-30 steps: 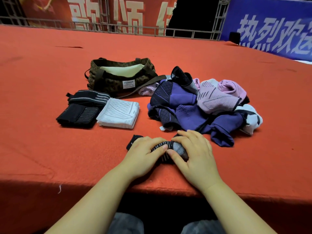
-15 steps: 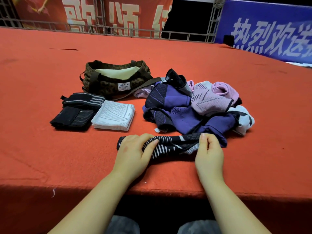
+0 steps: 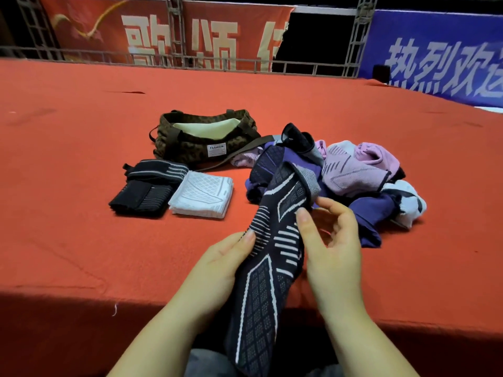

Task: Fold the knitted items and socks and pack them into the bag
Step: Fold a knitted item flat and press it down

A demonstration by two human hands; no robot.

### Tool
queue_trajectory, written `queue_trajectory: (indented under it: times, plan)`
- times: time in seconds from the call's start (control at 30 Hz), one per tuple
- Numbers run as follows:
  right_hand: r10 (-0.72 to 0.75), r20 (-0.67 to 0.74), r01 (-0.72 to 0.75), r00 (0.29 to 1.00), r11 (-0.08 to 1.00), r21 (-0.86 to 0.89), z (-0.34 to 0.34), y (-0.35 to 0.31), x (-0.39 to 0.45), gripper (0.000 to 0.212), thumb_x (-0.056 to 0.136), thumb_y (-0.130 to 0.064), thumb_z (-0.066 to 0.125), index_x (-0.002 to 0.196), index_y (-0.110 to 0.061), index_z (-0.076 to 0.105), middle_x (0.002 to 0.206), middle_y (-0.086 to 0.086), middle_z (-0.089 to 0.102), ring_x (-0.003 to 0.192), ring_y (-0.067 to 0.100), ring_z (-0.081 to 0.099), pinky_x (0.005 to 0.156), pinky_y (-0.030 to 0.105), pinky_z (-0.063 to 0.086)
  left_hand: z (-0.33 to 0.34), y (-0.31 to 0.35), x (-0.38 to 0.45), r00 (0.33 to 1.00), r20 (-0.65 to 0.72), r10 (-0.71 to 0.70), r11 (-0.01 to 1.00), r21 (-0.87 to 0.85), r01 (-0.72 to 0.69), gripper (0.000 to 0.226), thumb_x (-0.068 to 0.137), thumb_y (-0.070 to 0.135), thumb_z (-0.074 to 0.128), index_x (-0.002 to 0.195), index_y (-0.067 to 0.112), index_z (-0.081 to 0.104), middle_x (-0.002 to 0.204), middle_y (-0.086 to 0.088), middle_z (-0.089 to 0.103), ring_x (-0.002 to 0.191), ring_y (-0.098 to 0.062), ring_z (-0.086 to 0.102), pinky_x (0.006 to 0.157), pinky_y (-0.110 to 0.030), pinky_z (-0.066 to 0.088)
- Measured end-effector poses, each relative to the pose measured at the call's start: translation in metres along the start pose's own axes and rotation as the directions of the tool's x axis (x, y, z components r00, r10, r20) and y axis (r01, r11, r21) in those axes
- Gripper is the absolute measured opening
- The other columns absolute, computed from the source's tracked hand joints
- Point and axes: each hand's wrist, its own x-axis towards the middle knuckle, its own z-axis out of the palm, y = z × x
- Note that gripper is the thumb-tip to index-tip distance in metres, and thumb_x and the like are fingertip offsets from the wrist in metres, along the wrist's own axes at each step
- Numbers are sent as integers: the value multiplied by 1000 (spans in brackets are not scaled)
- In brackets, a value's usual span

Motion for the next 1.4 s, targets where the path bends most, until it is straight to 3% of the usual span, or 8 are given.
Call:
queue_trajectory:
  times: [0.33,0.43,0.53,0.63,0.77,0.97,1.17,1.4]
  plan:
    - [104,97,-110,990,992,59,6,7,-43,19,80,-25,72,94,-25,59,86,-3,67,82,9,62,79,27,49,-15,-26,-27,986,49,-159,975,-147,164,25,77,25,57,91,17,76,96,-11,72,83,-19,68,72,-26,55]
    - [55,125,-46,991,996,-72,0,4,-45,9,90,-15,61,86,-23,62,81,-7,67,75,2,60,74,18,46,-17,-29,-27,985,36,-168,976,-135,172,28,72,19,53,92,14,72,94,-10,71,81,-20,67,73,-30,54]
    - [-8,155,51,988,961,-272,-6,2,-51,10,89,-35,56,84,-27,59,87,-6,65,84,8,59,81,19,43,-16,-31,-26,985,17,-173,978,-118,174,39,66,22,58,104,11,64,98,-13,69,86,-24,65,81,-37,49]
    - [26,229,50,973,947,-317,-8,-1,-65,21,84,-47,46,85,-29,57,89,-8,64,88,14,58,83,30,45,-5,-30,-29,991,-20,-132,991,-13,131,43,74,28,73,110,7,61,100,-9,71,90,-17,66,80,-28,52]
    - [27,236,22,971,979,-201,-9,-10,-79,19,90,-37,42,81,-24,53,69,-15,56,63,-2,48,61,15,41,7,-32,-31,983,-184,-18,994,99,36,14,93,19,54,92,10,65,79,1,70,72,-9,64,65,-20,51]
    - [-22,224,64,974,981,-181,-16,-13,-86,22,77,-28,66,95,-32,54,89,-25,61,84,-3,59,74,9,43,10,-34,-35,977,-211,-29,998,-60,17,19,95,12,48,92,9,67,86,-10,72,78,-19,66,73,-29,54]
    - [-182,168,235,969,890,-391,-31,-15,-76,9,83,-39,56,76,-34,59,81,-13,64,85,3,58,82,15,40,-3,-37,-33,959,-271,82,972,234,-17,21,95,15,51,85,19,68,79,2,70,76,-13,62,76,-36,49]
    - [64,249,-18,967,983,-182,-22,-19,-80,11,84,-34,54,79,-26,60,78,-17,64,72,-6,56,68,7,41,-1,-40,-38,964,-263,30,983,181,19,24,96,20,50,83,20,70,78,0,70,73,-14,64,73,-35,49]
